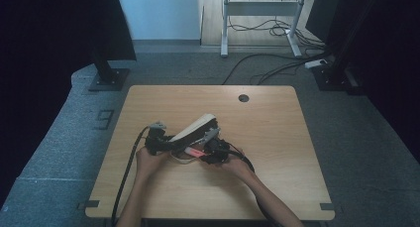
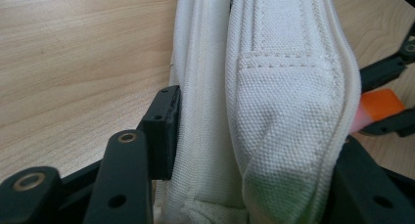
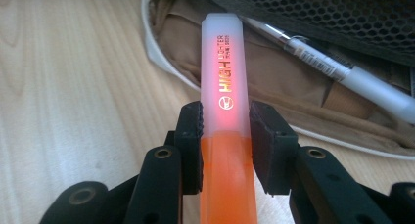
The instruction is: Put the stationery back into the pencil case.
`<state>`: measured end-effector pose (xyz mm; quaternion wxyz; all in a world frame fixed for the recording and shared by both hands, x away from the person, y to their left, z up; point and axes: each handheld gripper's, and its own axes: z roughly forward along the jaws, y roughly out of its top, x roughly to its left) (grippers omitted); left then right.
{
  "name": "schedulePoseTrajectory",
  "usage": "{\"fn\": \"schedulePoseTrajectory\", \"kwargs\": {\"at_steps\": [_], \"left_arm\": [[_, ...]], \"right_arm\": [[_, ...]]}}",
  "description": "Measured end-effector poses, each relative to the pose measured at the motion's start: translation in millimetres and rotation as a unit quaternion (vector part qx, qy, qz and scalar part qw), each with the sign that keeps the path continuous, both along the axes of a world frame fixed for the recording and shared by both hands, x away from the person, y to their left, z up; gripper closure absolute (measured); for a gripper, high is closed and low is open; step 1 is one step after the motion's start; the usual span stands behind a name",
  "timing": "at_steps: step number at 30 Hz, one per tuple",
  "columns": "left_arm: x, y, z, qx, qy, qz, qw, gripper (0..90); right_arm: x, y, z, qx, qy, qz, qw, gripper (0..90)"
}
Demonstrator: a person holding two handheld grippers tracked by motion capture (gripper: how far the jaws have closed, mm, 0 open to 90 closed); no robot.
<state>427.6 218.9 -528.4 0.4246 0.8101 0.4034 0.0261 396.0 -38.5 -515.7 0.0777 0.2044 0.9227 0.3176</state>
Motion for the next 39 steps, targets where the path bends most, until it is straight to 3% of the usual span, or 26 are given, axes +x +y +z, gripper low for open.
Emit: {"fn": "schedulePoseTrajectory", "kwargs": {"at_steps": [4,16,24,33,39], "left_arm": [[0.2,0.2,-0.1,-0.001,0.0,0.0,1.0,51.3],[0.3,0.3,-0.1,0.001,0.0,-0.002,1.0,51.2],[0.2,0.2,-0.3,-0.001,0.0,-0.001,1.0,51.1],[0.3,0.3,-0.5,-0.002,0.0,-0.001,1.0,51.1],[0.4,0.5,-0.5,-0.001,0.001,-0.002,1.0,51.0]], "right_arm": [[5.3,0.0,-0.9,0.001,0.003,-0.002,1.0,65.8],[21.1,-4.4,-1.8,-0.015,-0.017,-0.024,0.9995,62.8],[26.6,-9.3,-1.0,-0.01,-0.025,-0.035,0.999,57.3],[18.9,-30.0,8.7,0.013,-0.023,-0.049,0.9985,53.1],[9.1,-47.1,4.1,0.018,-0.014,-0.065,0.9976,55.0]]}}
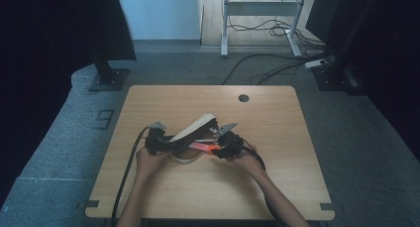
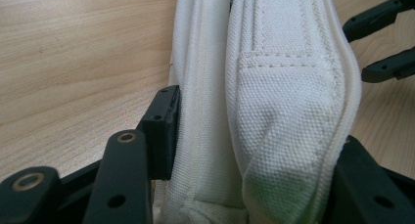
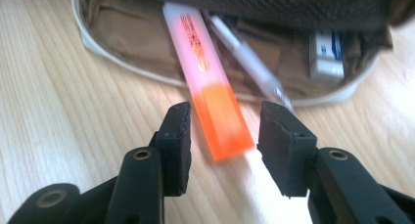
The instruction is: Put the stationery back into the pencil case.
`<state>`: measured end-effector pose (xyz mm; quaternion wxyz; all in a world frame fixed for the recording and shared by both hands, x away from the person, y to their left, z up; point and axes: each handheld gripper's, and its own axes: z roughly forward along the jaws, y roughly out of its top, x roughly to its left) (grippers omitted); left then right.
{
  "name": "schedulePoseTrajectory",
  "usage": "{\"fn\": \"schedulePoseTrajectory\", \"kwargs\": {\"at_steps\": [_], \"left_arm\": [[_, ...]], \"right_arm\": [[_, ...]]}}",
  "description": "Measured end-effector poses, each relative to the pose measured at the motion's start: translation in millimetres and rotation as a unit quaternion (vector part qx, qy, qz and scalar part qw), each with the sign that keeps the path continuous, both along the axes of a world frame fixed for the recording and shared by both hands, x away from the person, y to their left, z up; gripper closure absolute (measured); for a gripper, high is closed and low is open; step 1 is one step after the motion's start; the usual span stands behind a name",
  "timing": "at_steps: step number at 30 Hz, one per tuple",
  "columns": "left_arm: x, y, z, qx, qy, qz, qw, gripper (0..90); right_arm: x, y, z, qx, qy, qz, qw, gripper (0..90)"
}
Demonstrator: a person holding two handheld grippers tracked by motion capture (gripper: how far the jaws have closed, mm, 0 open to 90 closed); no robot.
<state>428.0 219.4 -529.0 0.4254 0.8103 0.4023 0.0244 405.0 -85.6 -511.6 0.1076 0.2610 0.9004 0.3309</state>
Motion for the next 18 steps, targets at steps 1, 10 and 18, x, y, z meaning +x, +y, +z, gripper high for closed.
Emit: {"fn": "schedulePoseTrajectory", "kwargs": {"at_steps": [1,10,18], "left_arm": [[0.0,0.1,0.0,0.0,0.0,0.0,1.0,51.0],[0.0,-0.1,0.0,0.0,0.0,0.0,1.0,51.0],[-0.1,-0.1,0.2,0.0,0.0,-0.001,1.0,51.0]], "right_arm": [[-1.5,-2.6,-1.7,0.0,0.0,-0.003,1.0,55.2],[-5.1,-10.9,-16.8,-0.002,0.02,-0.014,0.9997,65.5],[3.0,-7.0,-18.0,-0.002,0.014,-0.024,0.9996,74.7]]}}
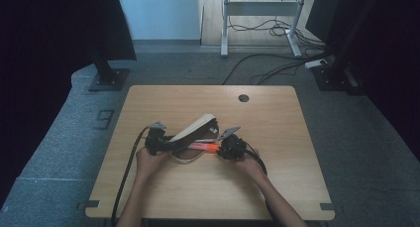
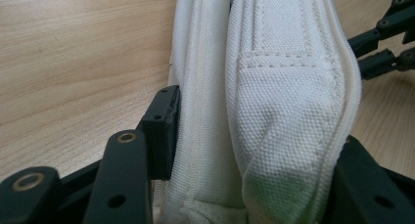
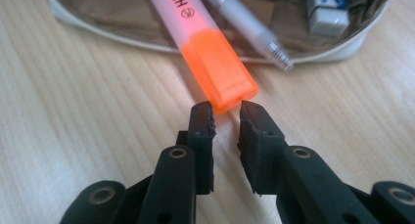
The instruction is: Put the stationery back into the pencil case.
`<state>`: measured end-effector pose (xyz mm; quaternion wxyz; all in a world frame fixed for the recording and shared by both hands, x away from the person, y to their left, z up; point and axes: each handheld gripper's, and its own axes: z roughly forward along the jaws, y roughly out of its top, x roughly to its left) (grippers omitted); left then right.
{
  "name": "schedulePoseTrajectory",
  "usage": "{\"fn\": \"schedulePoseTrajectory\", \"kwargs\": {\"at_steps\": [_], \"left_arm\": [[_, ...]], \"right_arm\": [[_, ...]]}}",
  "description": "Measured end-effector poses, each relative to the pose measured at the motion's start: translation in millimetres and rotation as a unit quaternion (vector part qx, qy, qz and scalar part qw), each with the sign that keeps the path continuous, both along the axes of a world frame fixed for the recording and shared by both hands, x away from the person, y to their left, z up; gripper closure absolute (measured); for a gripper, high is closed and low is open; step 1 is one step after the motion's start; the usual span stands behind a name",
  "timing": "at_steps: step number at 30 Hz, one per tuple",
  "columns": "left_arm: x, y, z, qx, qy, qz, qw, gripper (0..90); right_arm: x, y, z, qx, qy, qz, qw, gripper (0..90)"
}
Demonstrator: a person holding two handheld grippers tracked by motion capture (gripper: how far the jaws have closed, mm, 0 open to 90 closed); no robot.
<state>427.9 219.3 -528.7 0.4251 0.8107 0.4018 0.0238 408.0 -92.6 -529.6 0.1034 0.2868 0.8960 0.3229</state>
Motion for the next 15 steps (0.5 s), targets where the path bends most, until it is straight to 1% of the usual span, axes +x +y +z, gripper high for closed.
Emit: {"fn": "schedulePoseTrajectory", "kwargs": {"at_steps": [7,8,9,15], "left_arm": [[-0.2,-0.3,0.1,0.0,0.0,0.0,1.0,50.8],[-0.3,-0.5,0.2,-0.001,0.0,0.0,1.0,50.8],[-0.4,-0.7,0.2,0.0,0.0,-0.001,1.0,50.6],[-0.4,-0.8,0.2,0.0,0.001,-0.001,1.0,50.4]], "right_arm": [[8.3,9.9,2.4,0.0,-0.008,-0.001,1.0,77.1],[9.2,11.8,2.3,0.0,-0.007,0.001,1.0,77.2],[10.9,15.6,1.6,-0.002,-0.011,0.006,0.9999,77.7],[13.6,25.5,0.1,0.0,-0.01,0.007,0.9999,77.7]]}}
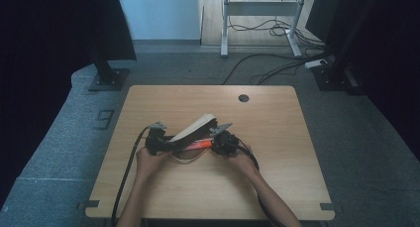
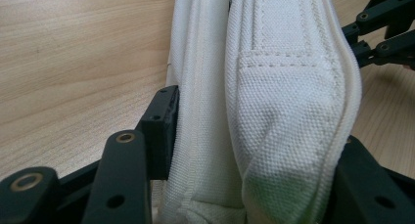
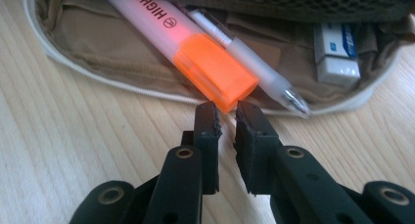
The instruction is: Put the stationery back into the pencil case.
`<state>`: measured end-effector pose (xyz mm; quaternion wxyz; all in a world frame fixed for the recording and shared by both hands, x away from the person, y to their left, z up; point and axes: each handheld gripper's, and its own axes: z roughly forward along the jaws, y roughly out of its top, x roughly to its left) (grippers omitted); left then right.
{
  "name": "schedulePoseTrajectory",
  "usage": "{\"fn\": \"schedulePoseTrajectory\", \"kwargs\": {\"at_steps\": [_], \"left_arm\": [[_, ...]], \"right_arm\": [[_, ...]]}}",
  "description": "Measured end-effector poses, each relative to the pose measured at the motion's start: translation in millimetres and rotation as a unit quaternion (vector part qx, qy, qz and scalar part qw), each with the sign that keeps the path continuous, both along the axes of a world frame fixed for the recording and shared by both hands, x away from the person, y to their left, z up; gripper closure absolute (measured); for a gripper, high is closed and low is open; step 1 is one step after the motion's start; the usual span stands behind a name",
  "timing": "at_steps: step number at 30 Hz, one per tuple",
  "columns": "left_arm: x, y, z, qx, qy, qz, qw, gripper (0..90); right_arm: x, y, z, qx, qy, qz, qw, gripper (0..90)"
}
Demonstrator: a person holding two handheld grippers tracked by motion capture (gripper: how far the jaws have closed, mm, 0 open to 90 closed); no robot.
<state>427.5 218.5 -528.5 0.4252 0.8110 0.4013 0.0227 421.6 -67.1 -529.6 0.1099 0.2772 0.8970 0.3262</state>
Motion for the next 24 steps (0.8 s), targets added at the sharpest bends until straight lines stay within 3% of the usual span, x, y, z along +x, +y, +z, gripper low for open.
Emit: {"fn": "schedulePoseTrajectory", "kwargs": {"at_steps": [16,21,24], "left_arm": [[-0.5,0.2,1.3,0.008,-0.007,0.007,0.9999,48.1],[-6.2,-5.3,8.3,0.032,-0.028,0.004,0.9991,38.8],[-8.6,-8.8,10.6,0.036,-0.024,-0.002,0.9991,34.1]], "right_arm": [[12.9,12.4,-5.1,0.006,-0.001,-0.001,1.0,77.5],[13.4,12.2,-4.6,0.008,0.0,-0.005,1.0,75.0],[13.9,11.2,-3.9,0.007,0.001,-0.006,1.0,73.6]]}}
